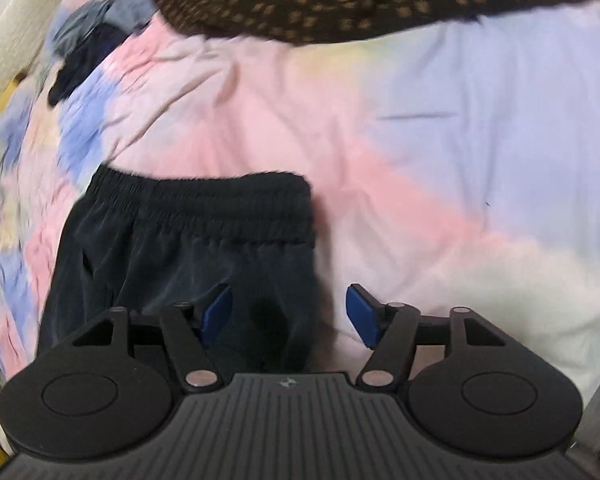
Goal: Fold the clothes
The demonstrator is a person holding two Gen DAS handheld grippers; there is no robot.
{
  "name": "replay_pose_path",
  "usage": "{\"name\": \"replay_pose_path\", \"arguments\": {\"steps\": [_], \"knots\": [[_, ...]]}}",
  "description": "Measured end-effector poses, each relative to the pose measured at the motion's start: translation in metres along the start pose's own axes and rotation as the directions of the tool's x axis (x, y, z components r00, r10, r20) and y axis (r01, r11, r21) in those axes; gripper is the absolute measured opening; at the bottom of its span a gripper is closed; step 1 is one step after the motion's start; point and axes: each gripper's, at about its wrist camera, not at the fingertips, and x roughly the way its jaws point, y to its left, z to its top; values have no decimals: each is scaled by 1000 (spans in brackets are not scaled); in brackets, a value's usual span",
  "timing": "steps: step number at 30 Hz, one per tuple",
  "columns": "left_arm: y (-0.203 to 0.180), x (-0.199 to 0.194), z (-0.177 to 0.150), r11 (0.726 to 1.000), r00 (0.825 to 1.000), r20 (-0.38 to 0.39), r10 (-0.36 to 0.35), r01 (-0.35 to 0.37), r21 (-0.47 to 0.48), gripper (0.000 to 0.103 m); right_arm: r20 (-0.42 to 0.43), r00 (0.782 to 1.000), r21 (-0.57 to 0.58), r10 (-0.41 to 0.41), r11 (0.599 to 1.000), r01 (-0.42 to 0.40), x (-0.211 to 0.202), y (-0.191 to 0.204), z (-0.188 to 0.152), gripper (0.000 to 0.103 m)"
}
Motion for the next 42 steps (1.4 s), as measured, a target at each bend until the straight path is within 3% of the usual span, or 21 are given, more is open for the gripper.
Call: {"name": "replay_pose_path", "arguments": {"steps": [3, 6, 8, 10, 15, 21, 24, 27, 29, 32, 36, 42], "knots": [[-2, 4, 0, 1000, 1000, -8, -5, 5, 1, 80, -82, 994, 67, 78, 995, -72, 21, -9, 4, 64], [-5, 11, -1, 1000, 1000, -20, -17, 16, -12, 80, -126, 987, 72, 104, 993, -95, 35, -7, -2, 48], [-8, 18, 0, 999, 999, -26, -36, 35, -18, 80, -113, 990, 58, 90, 995, -84, 35, 1, -8, 17], [-10, 23, 2, 999, 999, -29, -45, 45, -19, 80, -82, 993, 30, 80, 997, -77, 29, 11, -14, 5], [-10, 50, 8, 997, 997, -49, -61, 59, -53, 77, -27, 996, -28, 82, 996, -83, 4, 35, -18, 4], [-7, 85, 17, 991, 993, -86, -76, 66, -115, 66, 17, 995, -86, 96, 992, -94, -31, 64, -15, 4], [-11, 96, 21, 988, 991, -99, -91, 78, -131, 55, 34, 994, -106, 108, 989, -104, -41, 81, -18, 4], [-16, 103, 27, 988, 990, -104, -99, 85, -130, 39, 42, 993, -126, 114, 986, -108, -47, 97, -22, 4], [-19, 106, 31, 988, 989, -108, -102, 87, -130, 18, 45, 993, -142, 113, 984, -106, -50, 107, -24, 4], [-21, 103, 39, 987, 991, -92, -101, 88, -137, 3, 47, 993, -164, 105, 982, -96, -54, 117, -27, 4], [-32, 86, 50, 987, 992, -35, -124, 119, -110, 2, 53, 995, -185, 84, 980, -73, -56, 126, -29, 4], [-49, 52, 73, 972, 978, 66, -198, 204, -113, 1, 54, 995, -210, 84, 975, -71, -61, 133, -32, 4]]}}
